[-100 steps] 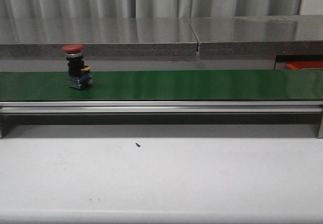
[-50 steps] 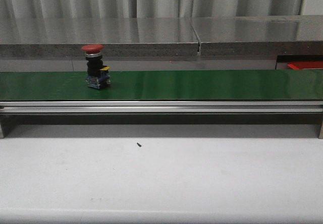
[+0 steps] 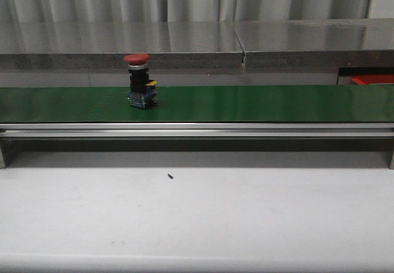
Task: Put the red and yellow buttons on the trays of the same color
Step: 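Grasp a yellow-capped button with the left gripper, then set the yellow button on the conveyor behind the red one, left gripper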
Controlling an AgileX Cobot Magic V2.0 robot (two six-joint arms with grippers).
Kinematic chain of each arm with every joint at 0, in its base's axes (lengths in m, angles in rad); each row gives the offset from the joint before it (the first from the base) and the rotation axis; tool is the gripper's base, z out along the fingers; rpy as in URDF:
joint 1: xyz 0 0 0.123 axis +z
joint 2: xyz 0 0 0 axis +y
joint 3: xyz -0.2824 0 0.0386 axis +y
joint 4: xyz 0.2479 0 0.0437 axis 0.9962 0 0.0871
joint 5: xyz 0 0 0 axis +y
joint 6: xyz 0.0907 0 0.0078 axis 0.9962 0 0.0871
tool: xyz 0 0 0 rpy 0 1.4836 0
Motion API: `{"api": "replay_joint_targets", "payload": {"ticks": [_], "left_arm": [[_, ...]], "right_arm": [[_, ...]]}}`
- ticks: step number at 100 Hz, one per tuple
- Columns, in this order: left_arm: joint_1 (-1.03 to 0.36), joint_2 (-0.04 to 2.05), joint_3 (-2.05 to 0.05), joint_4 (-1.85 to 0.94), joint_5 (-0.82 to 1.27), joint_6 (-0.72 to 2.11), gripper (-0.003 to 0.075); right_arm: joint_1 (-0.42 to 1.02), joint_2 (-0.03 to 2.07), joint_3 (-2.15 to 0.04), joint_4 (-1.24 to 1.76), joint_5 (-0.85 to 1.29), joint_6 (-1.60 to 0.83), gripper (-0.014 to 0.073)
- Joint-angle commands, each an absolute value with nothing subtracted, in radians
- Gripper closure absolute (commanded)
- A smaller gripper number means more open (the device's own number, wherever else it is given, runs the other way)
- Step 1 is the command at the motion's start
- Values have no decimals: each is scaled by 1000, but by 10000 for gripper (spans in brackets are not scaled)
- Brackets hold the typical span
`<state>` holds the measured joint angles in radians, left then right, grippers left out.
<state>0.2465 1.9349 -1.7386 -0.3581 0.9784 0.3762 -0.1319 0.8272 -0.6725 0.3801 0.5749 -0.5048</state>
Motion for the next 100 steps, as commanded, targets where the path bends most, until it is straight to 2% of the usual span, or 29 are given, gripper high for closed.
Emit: {"api": "replay_joint_targets", "payload": {"ticks": [1, 21, 53, 62, 71, 76, 88, 95, 100], "left_arm": [[201, 1873, -1747, -331, 945, 365, 729], [146, 1873, -1697, -242, 903, 316, 729], [144, 1873, -1580, -242, 790, 314, 728], [144, 1873, -1559, -242, 778, 314, 707], [144, 1873, -1555, -244, 778, 314, 610], [144, 1873, -1555, -254, 778, 316, 520], [144, 1864, -1555, -298, 778, 327, 222], [144, 1856, -1555, -334, 776, 347, 105], [144, 1849, -1555, -358, 775, 365, 62]], "right_arm": [[-133, 817, -700, 398, 524, -511, 662], [-133, 817, -700, 398, 524, -511, 662], [-133, 817, -700, 398, 524, -511, 662], [-133, 817, -700, 398, 524, -511, 662], [-133, 817, -700, 398, 524, -511, 662], [-133, 817, -700, 398, 524, -511, 662], [-133, 817, -700, 398, 524, -511, 662], [-133, 817, -700, 398, 524, -511, 662], [-133, 817, -700, 398, 524, -511, 662]]}}
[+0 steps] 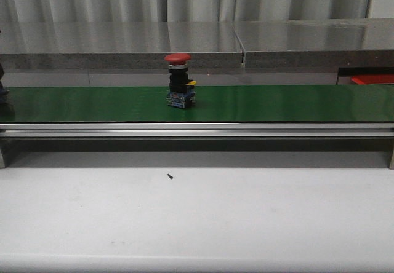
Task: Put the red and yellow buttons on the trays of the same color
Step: 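Set the yellow button on the conveyor behind the red one, left gripper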
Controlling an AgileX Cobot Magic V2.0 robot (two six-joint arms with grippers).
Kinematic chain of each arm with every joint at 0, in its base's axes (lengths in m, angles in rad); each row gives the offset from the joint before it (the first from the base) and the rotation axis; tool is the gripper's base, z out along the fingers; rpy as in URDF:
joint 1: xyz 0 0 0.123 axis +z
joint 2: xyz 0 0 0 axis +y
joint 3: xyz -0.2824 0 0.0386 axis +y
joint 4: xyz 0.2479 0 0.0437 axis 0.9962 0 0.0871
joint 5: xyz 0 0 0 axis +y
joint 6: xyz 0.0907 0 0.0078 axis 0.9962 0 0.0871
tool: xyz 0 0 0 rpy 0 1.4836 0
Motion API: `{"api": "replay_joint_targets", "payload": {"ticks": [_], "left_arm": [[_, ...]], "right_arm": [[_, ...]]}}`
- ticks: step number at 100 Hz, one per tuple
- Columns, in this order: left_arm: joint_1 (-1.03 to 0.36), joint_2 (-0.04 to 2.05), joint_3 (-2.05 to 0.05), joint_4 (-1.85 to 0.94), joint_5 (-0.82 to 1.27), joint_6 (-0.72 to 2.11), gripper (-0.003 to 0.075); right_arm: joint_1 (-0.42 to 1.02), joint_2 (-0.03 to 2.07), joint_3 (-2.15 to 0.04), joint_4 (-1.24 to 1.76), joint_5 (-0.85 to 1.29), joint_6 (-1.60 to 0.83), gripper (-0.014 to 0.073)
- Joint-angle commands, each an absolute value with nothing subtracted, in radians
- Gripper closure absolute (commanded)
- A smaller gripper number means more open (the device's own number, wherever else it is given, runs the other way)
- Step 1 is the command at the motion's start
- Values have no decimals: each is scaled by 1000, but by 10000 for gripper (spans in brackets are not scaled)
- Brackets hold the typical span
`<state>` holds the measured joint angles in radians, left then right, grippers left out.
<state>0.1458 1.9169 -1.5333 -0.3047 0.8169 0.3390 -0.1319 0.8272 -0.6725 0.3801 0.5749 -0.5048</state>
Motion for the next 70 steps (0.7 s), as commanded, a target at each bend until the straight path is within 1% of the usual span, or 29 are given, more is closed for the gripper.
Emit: {"api": "replay_joint_targets", "payload": {"ticks": [1, 50, 70], "left_arm": [[144, 1846, -1555, -367, 773, 369, 58], [144, 1702, -1555, -635, 795, 562, 52], [144, 1583, -1496, -787, 710, 703, 87]], "right_arm": [[-133, 817, -700, 398, 524, -511, 662], [-133, 817, -700, 398, 524, -511, 662], [-133, 817, -700, 398, 524, -511, 662]]}}
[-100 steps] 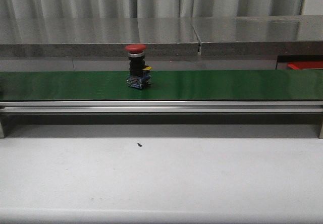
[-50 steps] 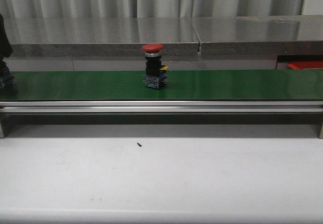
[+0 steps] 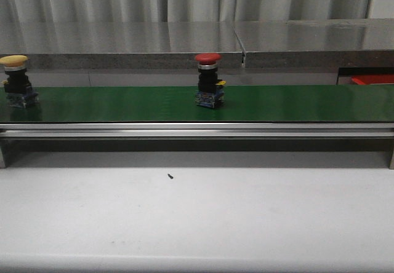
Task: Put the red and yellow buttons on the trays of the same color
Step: 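Set the yellow button on the conveyor behind the red one, left gripper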
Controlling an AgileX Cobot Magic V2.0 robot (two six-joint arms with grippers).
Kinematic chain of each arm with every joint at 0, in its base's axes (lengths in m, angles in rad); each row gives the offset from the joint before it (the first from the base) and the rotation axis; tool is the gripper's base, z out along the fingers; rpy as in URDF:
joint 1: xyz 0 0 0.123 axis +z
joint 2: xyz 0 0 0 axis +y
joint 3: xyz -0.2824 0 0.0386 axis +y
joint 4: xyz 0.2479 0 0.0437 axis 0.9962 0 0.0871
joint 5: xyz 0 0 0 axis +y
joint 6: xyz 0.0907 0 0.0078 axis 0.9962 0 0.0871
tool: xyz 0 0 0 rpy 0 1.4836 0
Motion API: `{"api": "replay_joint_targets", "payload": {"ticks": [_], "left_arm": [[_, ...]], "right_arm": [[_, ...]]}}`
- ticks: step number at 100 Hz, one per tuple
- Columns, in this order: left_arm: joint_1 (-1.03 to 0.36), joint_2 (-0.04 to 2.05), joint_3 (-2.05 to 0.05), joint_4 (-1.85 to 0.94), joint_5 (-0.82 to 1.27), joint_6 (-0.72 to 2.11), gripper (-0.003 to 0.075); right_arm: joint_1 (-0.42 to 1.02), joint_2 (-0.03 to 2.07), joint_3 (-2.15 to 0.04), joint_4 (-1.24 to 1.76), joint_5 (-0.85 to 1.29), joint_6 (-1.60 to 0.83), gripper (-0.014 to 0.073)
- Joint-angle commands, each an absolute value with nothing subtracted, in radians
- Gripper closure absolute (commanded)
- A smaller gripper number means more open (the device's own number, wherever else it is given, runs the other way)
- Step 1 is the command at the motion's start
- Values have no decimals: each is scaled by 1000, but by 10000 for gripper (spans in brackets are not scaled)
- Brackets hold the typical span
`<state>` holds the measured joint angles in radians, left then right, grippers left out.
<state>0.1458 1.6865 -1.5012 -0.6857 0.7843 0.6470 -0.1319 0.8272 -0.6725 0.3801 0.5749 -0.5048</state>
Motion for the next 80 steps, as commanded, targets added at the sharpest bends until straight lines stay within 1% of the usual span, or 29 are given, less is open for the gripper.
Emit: {"api": "replay_joint_targets", "payload": {"ticks": [1, 13, 27, 43, 65, 80], "left_arm": [[144, 1578, -1492, -790, 707, 707, 89], [133, 1470, -1381, -819, 635, 764, 100], [86, 1330, -1230, -822, 487, 790, 101], [-2, 1203, -1076, -822, 409, 792, 102], [-154, 1017, -825, -845, 168, 792, 102], [-186, 879, -699, -913, 119, 792, 102]], "right_arm": [[-133, 817, -700, 398, 524, -511, 662], [-133, 817, -700, 398, 524, -511, 662], [-133, 817, -700, 398, 524, -511, 662], [-133, 817, -700, 398, 524, -511, 662], [-133, 817, -700, 398, 524, -511, 662], [-133, 817, -700, 398, 524, -511, 662]]}}
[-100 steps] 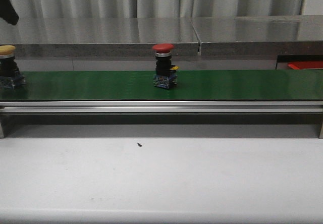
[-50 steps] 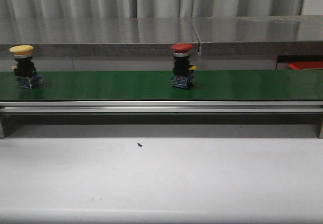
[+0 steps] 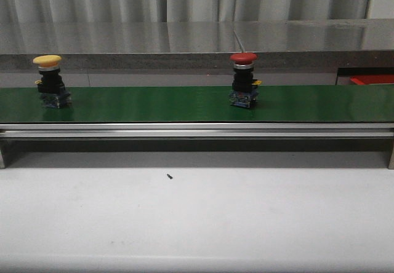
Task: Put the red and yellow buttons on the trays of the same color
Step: 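Set the yellow button on the conveyor behind the red one, left gripper, then lower the right gripper onto the red button at the conveyor end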
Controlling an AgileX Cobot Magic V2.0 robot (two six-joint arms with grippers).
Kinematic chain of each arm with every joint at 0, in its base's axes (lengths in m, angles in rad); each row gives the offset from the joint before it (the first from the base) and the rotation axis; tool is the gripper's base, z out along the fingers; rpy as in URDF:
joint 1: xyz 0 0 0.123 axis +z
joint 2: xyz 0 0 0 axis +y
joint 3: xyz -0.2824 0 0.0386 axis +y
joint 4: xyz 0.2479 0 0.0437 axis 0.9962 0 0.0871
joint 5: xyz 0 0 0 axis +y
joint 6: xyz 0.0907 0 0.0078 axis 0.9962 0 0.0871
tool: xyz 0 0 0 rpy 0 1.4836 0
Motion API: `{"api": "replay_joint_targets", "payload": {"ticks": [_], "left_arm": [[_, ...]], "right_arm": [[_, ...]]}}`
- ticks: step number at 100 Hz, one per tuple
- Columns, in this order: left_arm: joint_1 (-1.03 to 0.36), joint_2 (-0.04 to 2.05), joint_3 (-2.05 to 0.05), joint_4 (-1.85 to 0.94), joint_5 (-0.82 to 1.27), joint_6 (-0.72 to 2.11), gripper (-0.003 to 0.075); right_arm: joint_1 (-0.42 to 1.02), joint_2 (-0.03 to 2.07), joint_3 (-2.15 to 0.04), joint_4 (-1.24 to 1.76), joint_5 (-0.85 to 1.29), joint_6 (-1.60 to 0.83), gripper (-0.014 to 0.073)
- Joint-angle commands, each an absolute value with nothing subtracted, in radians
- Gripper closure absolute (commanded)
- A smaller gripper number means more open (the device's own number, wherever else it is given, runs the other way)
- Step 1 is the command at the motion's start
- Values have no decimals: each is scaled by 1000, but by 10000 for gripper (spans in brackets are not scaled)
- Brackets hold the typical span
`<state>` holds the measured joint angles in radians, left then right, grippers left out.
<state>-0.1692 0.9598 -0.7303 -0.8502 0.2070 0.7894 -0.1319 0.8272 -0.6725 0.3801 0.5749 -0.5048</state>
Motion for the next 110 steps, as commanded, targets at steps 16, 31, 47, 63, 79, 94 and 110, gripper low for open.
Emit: {"api": "replay_joint_targets", "payload": {"ticks": [16, 31, 47, 63, 79, 94, 110], "left_arm": [[-179, 747, -587, -930, 119, 790, 147], [-166, 662, -525, -930, 119, 790, 238], [-166, 647, -514, -930, 117, 790, 432], [-166, 647, -514, -930, 117, 790, 678], [-166, 647, -514, -930, 119, 792, 739], [-166, 647, -514, -930, 120, 792, 739], [-166, 647, -514, -930, 120, 792, 739]], "right_arm": [[-133, 817, -700, 401, 524, -511, 662], [-133, 817, -700, 401, 522, -511, 662], [-133, 817, -700, 401, 512, -511, 662], [-133, 817, -700, 401, 538, -511, 635], [-133, 817, -700, 401, 567, -511, 403], [-133, 817, -700, 425, 571, -510, 47], [-133, 822, -708, 451, 531, -510, -44]]}}
